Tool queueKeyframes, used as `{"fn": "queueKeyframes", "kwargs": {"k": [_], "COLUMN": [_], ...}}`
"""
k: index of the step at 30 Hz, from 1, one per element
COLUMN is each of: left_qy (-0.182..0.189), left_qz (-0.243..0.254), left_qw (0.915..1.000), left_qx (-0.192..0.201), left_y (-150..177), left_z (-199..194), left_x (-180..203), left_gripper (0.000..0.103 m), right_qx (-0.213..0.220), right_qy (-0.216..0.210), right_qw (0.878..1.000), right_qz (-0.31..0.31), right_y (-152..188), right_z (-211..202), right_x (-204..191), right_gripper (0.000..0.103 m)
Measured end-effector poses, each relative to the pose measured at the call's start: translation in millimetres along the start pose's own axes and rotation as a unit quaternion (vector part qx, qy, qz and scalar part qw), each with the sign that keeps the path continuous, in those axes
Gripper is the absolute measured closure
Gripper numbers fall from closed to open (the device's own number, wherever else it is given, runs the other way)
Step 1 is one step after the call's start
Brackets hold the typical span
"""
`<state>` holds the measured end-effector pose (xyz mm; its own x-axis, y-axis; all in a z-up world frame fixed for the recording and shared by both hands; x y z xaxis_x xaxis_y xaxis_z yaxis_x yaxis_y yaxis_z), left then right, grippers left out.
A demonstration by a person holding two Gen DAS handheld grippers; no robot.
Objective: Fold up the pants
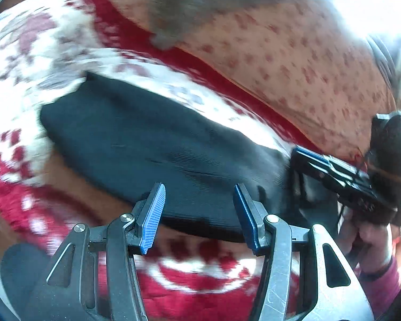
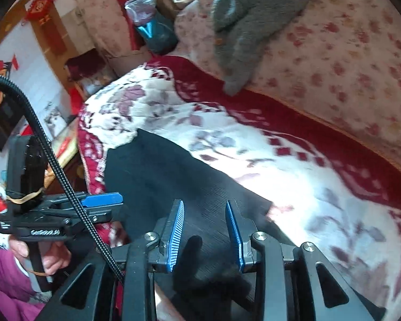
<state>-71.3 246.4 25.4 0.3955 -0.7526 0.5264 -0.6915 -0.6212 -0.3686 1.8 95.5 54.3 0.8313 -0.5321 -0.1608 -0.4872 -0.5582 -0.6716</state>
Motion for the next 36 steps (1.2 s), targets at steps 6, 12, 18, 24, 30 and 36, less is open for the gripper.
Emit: {"fn": "queueKeyframes", "kwargs": {"k": [6, 12, 18, 24, 30, 36], "left_qy": [-0.002, 0.0, 0.0, 0.001, 0.004, 0.02], "left_qz": [-0.09, -0.148, -0.178, -0.177, -0.166, -0.157], "left_qw": [0.9958, 0.9887, 0.9837, 0.9838, 0.9852, 0.9849], "left_qx": [0.016, 0.026, 0.028, 0.03, 0.04, 0.071], "left_y": [-24, -37, -47, -51, -54, -60], "left_z": [-12, -10, -1, 10, 17, 25], "left_x": [-53, -86, -104, -104, -101, -101], "left_gripper": [0.05, 0.041, 0.041, 0.034, 0.026, 0.036], "right_qx": [0.014, -0.017, -0.054, -0.085, -0.125, -0.137], "right_qy": [-0.057, -0.077, -0.082, -0.096, -0.091, -0.096], "right_qw": [0.998, 0.996, 0.989, 0.98, 0.97, 0.966], "right_qz": [0.006, -0.045, -0.115, -0.153, -0.19, -0.197], "right_y": [-43, -81, -110, -124, -134, -136], "right_z": [41, 92, 143, 186, 223, 245], "right_x": [-17, -42, -65, -79, -84, -86], "right_gripper": [0.06, 0.057, 0.055, 0.052, 0.052, 0.081]}}
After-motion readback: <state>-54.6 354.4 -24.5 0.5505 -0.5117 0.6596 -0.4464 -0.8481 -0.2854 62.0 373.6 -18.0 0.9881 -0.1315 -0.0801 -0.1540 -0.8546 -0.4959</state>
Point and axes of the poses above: each gripper's, at about its wrist camera, not at the fingertips, and z roughly the way its jaws point, x to its right, y to its underside, the point moved 3 cm from there along z, roughly the way its jaws point, and after that the axes turned 15 degrees about -z, right-handed, at the moved point
